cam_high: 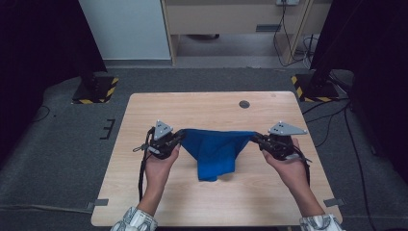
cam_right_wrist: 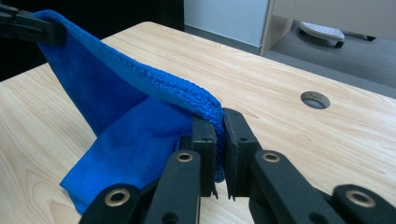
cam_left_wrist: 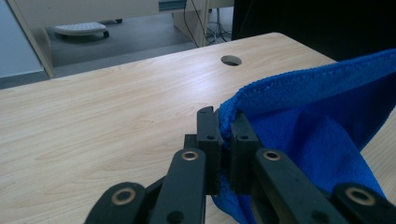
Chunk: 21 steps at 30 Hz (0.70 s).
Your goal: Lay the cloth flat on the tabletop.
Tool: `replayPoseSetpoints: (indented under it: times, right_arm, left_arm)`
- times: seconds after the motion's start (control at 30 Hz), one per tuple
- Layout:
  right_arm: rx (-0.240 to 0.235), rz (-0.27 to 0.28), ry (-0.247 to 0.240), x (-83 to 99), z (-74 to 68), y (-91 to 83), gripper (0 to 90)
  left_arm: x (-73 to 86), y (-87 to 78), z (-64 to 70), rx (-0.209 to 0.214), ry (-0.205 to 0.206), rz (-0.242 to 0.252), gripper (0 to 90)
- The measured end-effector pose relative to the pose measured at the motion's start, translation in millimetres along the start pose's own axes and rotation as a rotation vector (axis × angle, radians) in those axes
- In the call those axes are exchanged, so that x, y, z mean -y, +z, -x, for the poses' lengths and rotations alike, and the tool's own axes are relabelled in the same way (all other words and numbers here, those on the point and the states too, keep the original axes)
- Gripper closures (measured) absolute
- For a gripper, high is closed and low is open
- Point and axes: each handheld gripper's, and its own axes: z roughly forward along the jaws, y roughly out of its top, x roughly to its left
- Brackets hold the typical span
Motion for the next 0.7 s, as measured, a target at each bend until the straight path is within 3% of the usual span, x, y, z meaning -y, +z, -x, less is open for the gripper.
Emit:
replayPoseSetpoints:
  times: [0.53,0.7]
  right_arm:
    - [0.006,0.011,-0.018,-12.9,-4.1,-14.8,84.2]
    - [0.024,0.003,-0.028,-22.1,-9.3,-23.4,84.1]
  left_arm:
    - [-6.8,-7.3,3.0,-0.001,0.017,0.015,84.6]
    - [-5.8,-0.7,2.4,0.006,0.009,0.011,84.3]
